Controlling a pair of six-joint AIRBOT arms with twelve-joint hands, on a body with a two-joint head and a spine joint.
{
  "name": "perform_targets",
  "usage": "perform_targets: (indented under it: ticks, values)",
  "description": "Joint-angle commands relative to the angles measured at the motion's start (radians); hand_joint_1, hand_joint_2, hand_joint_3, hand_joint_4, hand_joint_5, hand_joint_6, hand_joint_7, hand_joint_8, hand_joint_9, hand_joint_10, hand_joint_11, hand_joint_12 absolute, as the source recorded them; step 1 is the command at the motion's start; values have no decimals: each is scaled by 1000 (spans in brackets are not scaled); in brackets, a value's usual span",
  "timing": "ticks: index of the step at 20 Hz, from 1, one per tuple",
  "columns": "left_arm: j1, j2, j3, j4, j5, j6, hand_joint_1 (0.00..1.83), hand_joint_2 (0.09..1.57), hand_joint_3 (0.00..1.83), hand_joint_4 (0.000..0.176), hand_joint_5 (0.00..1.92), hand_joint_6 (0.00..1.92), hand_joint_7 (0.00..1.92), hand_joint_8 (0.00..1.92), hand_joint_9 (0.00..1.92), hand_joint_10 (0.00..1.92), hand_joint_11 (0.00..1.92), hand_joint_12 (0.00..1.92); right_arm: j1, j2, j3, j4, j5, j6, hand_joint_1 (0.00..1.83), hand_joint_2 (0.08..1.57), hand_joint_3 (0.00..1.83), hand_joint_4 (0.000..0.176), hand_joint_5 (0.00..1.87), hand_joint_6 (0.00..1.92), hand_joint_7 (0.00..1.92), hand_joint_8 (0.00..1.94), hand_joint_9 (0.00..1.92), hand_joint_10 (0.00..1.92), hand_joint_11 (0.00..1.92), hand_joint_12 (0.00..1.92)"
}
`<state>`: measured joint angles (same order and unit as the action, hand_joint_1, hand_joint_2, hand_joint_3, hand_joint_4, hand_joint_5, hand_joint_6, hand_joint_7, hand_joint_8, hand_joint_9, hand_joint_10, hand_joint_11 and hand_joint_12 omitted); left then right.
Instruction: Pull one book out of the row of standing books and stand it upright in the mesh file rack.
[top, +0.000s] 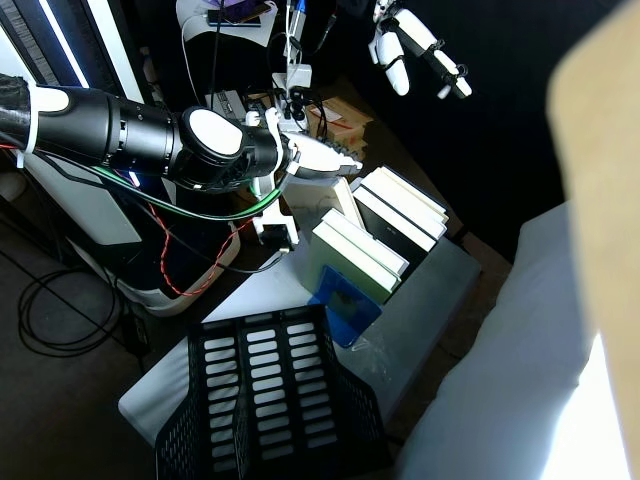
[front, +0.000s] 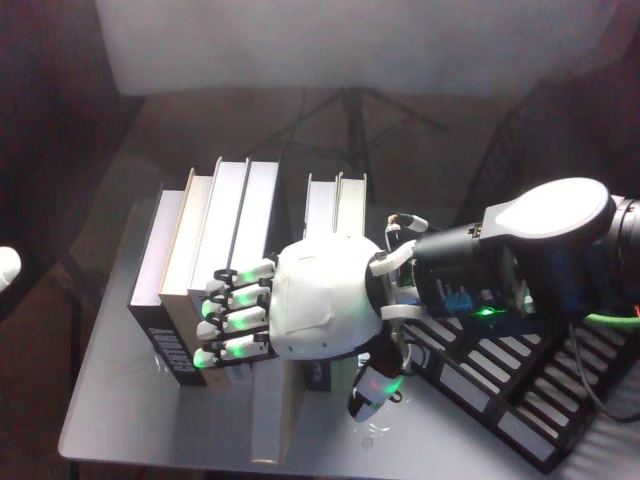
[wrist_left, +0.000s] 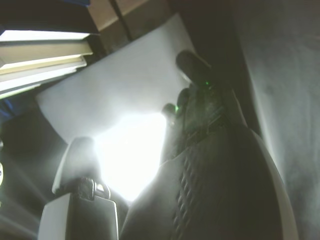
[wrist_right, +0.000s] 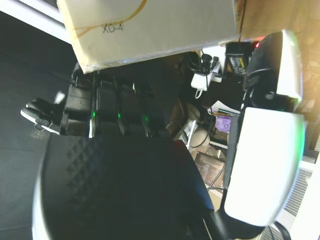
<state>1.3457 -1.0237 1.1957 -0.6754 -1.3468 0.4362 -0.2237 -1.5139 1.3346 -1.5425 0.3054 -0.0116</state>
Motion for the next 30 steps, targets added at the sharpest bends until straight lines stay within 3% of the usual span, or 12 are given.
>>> perform_targets:
  ticks: [1,2,8,10,12,14,17,18,23,26,28,30]
  values:
    - [8,12,0,-32,-137,-11,224,1326,2,59,64,7,0,0,0,0,0,1920,-2,1,-4,18,27,-1,848,831,0,8,0,0,0,0,0,0,0,0]
    - [14,14,-3,-37,-141,-12,217,1344,9,49,62,7,7,3,0,0,0,1918,-2,-4,-3,12,27,-1,636,915,0,12,0,0,0,0,0,0,0,0]
    - [29,17,-12,-50,-157,-14,286,1383,0,28,65,4,14,2,0,0,0,1686,-7,-9,-18,6,26,-7,739,872,0,0,0,0,2,0,0,0,9,8]
    - [38,20,-16,-59,-165,-16,264,1377,2,27,70,4,21,6,0,0,0,1912,-10,-11,-20,4,26,-8,712,879,0,0,0,0,4,1,0,0,0,0]
    - [40,19,-16,-65,-170,-18,243,1392,0,4,77,1,23,3,2,1,0,1437,-18,-21,-17,-6,23,-8,696,808,0,66,0,0,0,0,0,0,0,0]
    - [40,20,-16,-66,-172,-18,221,1407,1,0,82,3,28,2,0,0,0,637,-27,-33,-12,-12,19,-8,798,816,0,91,90,1,76,15,58,2,0,124]
    - [40,21,-16,-66,-173,-18,200,1398,0,0,71,4,9,3,0,0,0,46,-39,-43,-13,-19,14,-8,964,893,18,73,136,3,107,2,89,20,0,0]
    - [40,20,-16,-66,-173,-18,203,1402,1,0,80,8,14,5,0,0,0,8,-42,-44,-13,-19,13,-8,981,945,0,62,182,13,162,8,144,5,0,241]
    - [44,20,-18,-71,-176,-18,254,1411,3,0,81,5,14,1,0,0,1,0,-58,-59,-4,-50,-26,-8,827,1075,21,69,202,37,199,19,121,35,0,0]
    - [53,26,-24,-76,-190,-19,254,1411,3,0,71,1,13,1,0,0,0,0,-71,-84,17,-61,-53,-8,961,1148,17,34,355,72,349,29,208,79,0,0]
    - [72,34,-32,-90,-208,-23,278,1396,0,3,65,3,2,1,0,0,0,0,-76,-101,29,-72,-65,-8,840,1128,1,68,312,43,312,12,176,64,0,0]
    - [77,36,-33,-94,-213,-27,180,1390,0,19,54,0,0,0,0,0,0,0,-79,-104,33,-74,-70,-6,997,1052,0,20,269,10,287,2,219,38,0,541]
